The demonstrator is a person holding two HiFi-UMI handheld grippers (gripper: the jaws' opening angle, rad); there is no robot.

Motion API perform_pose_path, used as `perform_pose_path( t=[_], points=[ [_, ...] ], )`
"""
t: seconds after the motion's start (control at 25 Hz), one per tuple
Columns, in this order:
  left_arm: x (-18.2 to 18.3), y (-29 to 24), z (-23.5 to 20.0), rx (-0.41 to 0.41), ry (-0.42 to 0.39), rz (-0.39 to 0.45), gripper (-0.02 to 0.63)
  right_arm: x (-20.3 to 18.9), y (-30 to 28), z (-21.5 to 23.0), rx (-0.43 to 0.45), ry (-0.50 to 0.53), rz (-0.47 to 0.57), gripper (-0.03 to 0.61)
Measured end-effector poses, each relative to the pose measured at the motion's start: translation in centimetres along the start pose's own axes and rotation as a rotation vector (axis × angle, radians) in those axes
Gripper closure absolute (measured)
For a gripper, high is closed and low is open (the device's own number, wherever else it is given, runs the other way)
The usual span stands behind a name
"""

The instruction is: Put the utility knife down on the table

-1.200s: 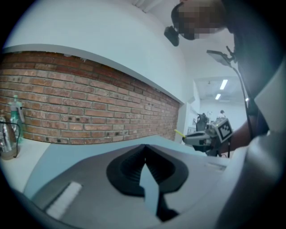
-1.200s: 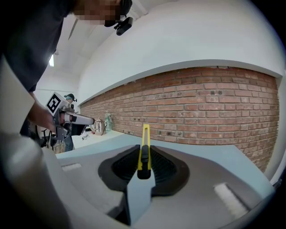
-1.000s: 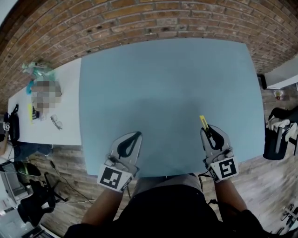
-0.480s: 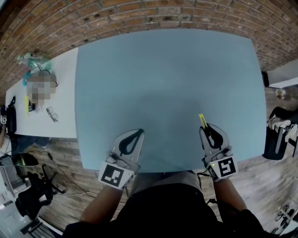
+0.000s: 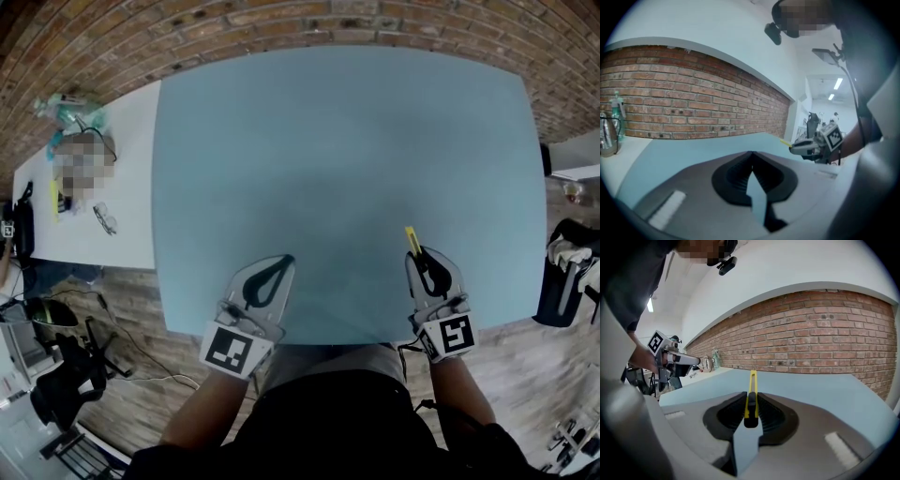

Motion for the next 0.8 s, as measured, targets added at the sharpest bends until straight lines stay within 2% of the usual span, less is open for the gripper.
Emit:
perform_pose_path(
  t=[0.2,0.8],
  points=[
    [-0.7,0.1,-0.2,0.015,0.009,-0.022,0.611,-0.8,0.1,0.4,-0.025,0.018,-0.041,0.505],
    [-1.4,-1.1,0.0,0.017,0.01,-0.038,0.611,-3.1,0.0,1.5,-0.027,0.001,-0.086,0.505]
  ],
)
Point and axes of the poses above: the fingertips, and each gripper's own axes: y backward along the fingers, z to its right, x out of its top, the point moved 9 cm from there along y, backward along the fingers, and after that the axes turned 14 degrees about z, right-handed, at the moved point
